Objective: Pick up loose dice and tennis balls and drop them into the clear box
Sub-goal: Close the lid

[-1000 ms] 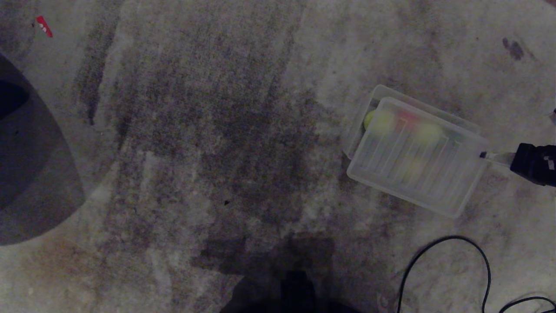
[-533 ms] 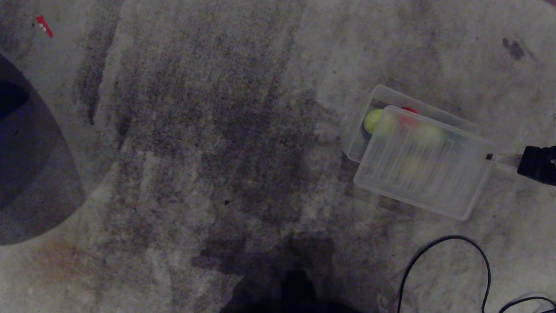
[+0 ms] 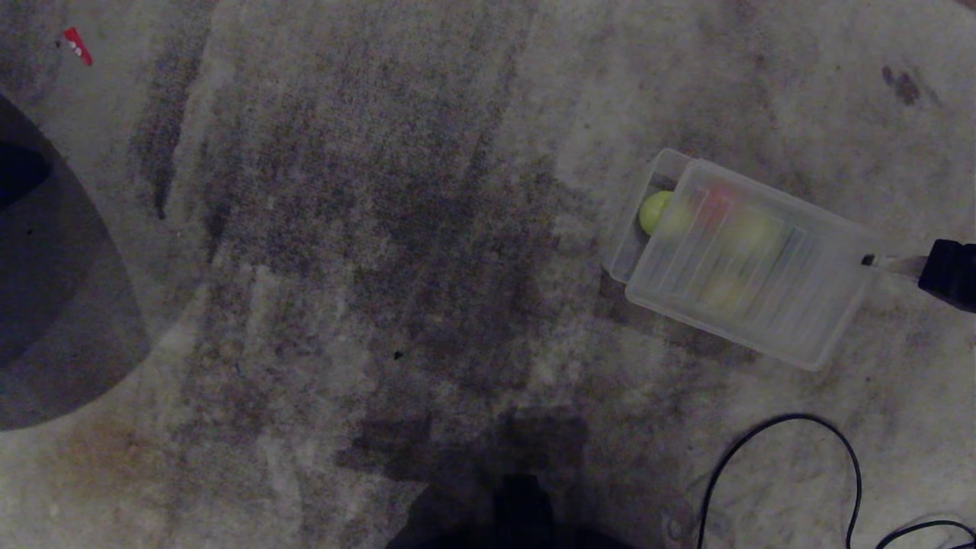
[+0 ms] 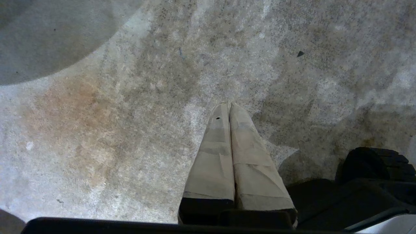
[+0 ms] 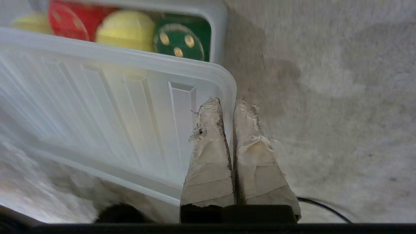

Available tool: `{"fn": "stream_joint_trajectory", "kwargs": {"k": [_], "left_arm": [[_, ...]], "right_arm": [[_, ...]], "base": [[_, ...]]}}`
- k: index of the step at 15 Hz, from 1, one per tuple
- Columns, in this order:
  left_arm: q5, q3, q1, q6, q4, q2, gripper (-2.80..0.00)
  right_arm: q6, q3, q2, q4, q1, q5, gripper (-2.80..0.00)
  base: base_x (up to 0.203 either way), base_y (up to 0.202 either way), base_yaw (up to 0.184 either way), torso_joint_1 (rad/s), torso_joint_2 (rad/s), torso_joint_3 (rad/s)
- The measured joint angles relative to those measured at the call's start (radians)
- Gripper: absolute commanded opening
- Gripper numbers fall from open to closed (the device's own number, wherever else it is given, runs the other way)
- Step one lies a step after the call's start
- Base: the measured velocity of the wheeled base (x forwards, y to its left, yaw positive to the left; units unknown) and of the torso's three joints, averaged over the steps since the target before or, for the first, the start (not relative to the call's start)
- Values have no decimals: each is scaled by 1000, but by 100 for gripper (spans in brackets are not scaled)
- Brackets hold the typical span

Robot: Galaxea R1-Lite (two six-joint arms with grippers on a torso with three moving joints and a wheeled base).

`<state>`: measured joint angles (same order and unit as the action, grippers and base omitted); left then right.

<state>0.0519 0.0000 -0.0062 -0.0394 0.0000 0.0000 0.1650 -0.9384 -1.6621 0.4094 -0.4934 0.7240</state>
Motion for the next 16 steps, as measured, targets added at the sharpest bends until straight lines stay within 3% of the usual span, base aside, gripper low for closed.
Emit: {"fn": "stream_joint_trajectory", "kwargs": {"k": [7,8,16], "left_arm": [[0,0,0,0,0,0,-280],[0,0,0,0,0,0,-280],[0,0,0,0,0,0,-280]], "right_arm": [[23,-32,-23,2,2,0,-280],[23,-32,-27,2,2,2,0],[23,-37,-15,-7,8,8,0]], "base": [[0,0,0,0,0,0],[0,0,0,0,0,0],[0,0,0,0,0,0]]}}
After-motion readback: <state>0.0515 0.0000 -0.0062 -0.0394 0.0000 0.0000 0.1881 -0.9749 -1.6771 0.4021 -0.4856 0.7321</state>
